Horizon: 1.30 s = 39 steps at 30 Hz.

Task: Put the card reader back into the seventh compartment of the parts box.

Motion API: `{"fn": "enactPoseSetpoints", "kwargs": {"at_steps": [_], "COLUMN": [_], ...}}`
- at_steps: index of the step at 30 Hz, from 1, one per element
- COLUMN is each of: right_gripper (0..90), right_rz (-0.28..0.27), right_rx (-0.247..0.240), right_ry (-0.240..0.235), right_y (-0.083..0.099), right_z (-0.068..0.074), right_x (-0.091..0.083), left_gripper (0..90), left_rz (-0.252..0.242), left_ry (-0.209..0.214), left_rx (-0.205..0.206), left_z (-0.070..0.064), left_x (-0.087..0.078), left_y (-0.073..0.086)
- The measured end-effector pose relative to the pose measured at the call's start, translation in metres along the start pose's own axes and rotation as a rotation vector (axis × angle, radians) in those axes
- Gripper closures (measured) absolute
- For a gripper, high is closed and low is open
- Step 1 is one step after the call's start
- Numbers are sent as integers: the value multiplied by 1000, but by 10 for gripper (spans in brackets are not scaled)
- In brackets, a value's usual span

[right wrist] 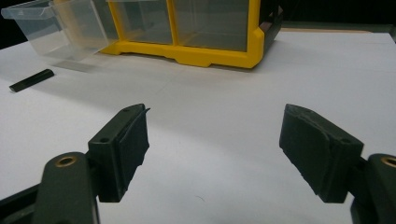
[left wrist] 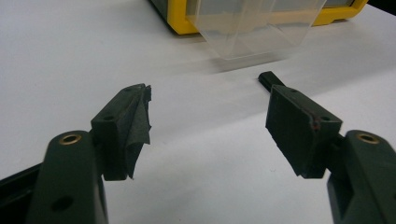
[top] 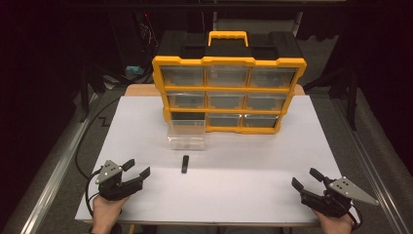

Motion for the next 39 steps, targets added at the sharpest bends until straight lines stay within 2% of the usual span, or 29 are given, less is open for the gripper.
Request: {"fn": "enactPoseSetpoints", "kwargs": {"at_steps": [3,5,13,17,21,29,39], "right_gripper": [242,243,243,243,242,241,241], "right_rz": [6,9,6,6,9,5,10], "right_rx": [4,4,-4,3,-1,-7,-12], "right_ry": [1,5,7,5,-1,-9,-8], "right_y": [1,1,1,1,1,1,1], "right_z": [0,-1,0,-1,-1,1,1], "right_x": [0,0,0,0,0,-1,-1], "left_gripper": [303,303,303,303,277,262,255], "left_rz": [0,-9,-10,-16,-10,-31,-33], "left_ry": [-5,-15,-13,-9,-25,-13,-2], "left_rx": [-2,-18,-11,-24,-18,-20,-13], "left_z": [0,2,1,0,1,0,-4], "left_x": [0,0,0,-1,-3,-5,0], "left_y": [0,-2,-2,-4,-4,-6,-8]}}
Point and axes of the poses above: each handheld gripper's, and its own axes: x roughly forward along the jaws, y roughly out of its underside, z roughly to its left, the point moved 9 cm from there along x, roughly forward along the jaws
